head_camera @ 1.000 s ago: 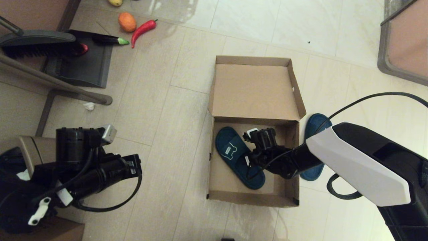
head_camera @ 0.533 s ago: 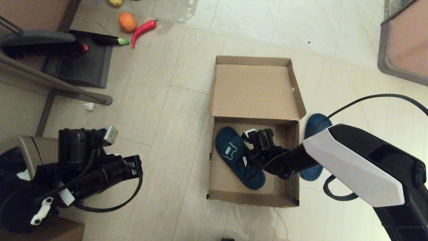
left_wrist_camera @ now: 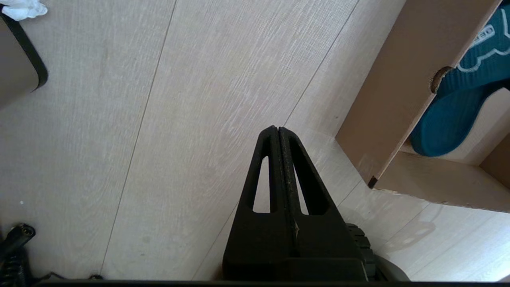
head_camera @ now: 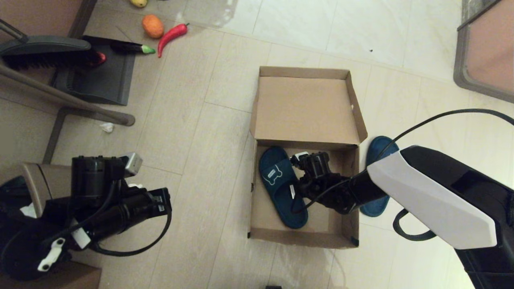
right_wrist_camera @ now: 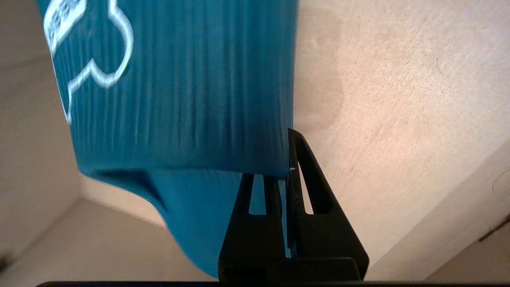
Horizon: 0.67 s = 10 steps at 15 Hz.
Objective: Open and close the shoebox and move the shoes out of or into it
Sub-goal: Put the shoes out of the shoe box
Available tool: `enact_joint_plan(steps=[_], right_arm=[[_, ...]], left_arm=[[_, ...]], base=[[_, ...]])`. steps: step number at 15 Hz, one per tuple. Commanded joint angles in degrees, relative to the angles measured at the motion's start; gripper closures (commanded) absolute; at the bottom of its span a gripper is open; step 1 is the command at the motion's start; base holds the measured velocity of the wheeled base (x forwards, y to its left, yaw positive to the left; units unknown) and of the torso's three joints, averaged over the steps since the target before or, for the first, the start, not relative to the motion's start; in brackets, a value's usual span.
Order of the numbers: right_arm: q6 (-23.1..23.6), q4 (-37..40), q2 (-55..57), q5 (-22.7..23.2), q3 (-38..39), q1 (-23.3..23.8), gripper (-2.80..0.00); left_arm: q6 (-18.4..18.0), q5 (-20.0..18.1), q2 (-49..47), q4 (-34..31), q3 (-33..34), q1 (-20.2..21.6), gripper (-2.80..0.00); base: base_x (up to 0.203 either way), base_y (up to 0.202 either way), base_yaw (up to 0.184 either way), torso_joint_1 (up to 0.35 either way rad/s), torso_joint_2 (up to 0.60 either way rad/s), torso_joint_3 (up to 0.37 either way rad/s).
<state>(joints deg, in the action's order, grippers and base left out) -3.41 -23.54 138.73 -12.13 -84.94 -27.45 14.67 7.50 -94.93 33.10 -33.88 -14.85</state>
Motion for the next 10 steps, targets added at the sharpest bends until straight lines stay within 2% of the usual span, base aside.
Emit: enact_joint_plan(steps=[1, 3, 6, 10], right_arm=[[-0.6, 0.0, -3.2, 0.5, 1.4, -0.3, 0.0], [-1.2, 1.5, -8.8, 4.3, 4.5, -0.4, 0.0], [-3.1, 8.9, -19.5, 9.8, 8.1, -1.1, 0.0], [-8.3, 18.8, -34.5, 11.8, 10.9, -1.8, 0.0]], left_arm=[[0.2, 0.1, 0.4, 0.2, 0.0, 0.0, 0.0], [0.2, 0.1, 0.7, 0.2, -0.1, -0.1, 0.0], [0.3, 0.1, 1.8, 0.2, -0.1, -0.2, 0.0], [0.4, 0.0, 4.0, 0.2, 0.7, -0.1, 0.0]], base=[[0.0, 0.0, 0.0, 0.0, 0.0, 0.0], [0.0, 0.0, 0.0, 0.0, 0.0, 0.0], [0.0, 0.0, 0.0, 0.0, 0.0, 0.0], [0.0, 0.0, 0.0, 0.0, 0.0, 0.0]])
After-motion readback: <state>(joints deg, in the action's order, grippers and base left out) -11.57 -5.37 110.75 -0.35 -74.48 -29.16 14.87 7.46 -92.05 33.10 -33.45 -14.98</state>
